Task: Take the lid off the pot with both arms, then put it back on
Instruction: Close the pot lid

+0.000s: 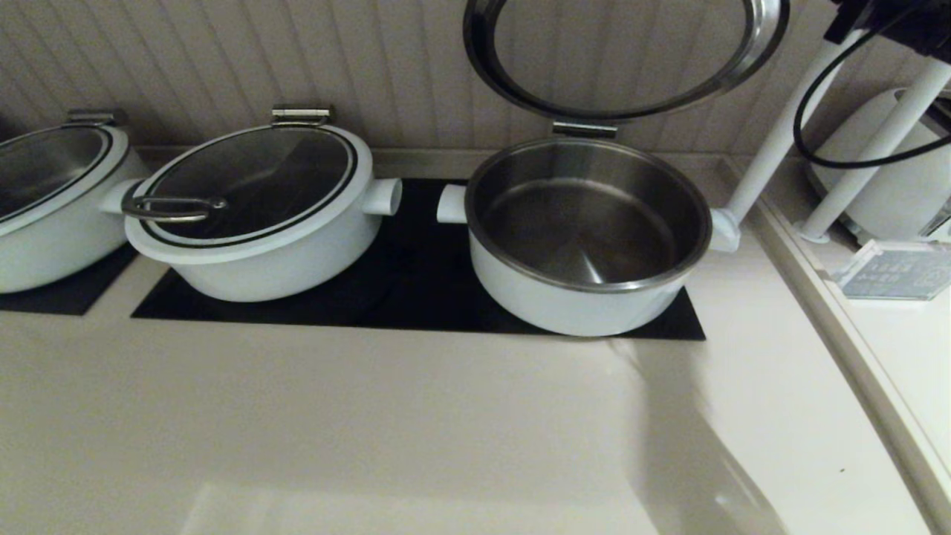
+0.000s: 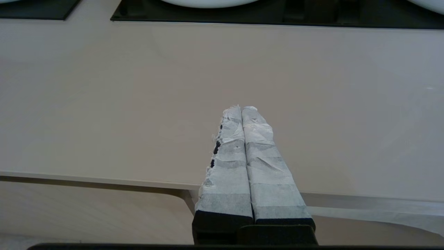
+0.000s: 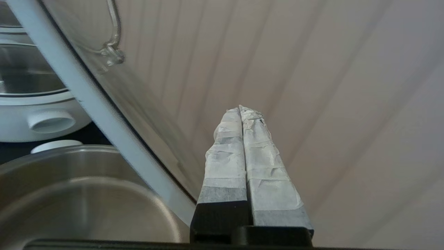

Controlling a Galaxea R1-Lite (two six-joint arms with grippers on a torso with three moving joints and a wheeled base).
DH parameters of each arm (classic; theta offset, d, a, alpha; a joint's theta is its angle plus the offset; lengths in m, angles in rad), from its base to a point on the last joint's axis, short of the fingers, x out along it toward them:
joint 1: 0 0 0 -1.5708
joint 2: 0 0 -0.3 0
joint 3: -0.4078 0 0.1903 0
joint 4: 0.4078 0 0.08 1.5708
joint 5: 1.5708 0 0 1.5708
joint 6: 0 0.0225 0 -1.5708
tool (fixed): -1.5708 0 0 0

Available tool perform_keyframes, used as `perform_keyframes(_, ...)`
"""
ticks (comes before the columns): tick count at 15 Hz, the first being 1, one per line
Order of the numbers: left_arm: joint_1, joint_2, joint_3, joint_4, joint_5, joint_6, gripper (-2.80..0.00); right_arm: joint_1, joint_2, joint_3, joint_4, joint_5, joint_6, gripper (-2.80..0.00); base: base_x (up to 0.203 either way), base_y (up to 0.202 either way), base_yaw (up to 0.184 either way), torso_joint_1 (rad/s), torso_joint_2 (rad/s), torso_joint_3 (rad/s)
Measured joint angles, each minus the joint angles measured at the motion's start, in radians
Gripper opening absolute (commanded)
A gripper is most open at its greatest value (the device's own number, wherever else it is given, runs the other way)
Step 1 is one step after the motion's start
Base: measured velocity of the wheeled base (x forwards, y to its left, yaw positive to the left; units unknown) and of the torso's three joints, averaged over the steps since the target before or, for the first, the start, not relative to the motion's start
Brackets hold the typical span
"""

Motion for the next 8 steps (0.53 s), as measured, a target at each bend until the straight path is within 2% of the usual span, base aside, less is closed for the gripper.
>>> perform_keyframes(6, 0.0, 0.0, 0.0, 0.0, 0.0, 0.0, -2.8, 0.039, 0.009, 0.007, -0.002, 0.009, -0.006, -2.8, 0.0, 0.0, 0.0, 0.0, 0.0, 0.0)
perform_keyframes(8, 0.0, 0.0, 0.0, 0.0, 0.0, 0.0, -2.8, 0.042, 0.005, 0.009, -0.002, 0.043, -0.006, -2.8, 0.0, 0.0, 0.0, 0.0, 0.0, 0.0)
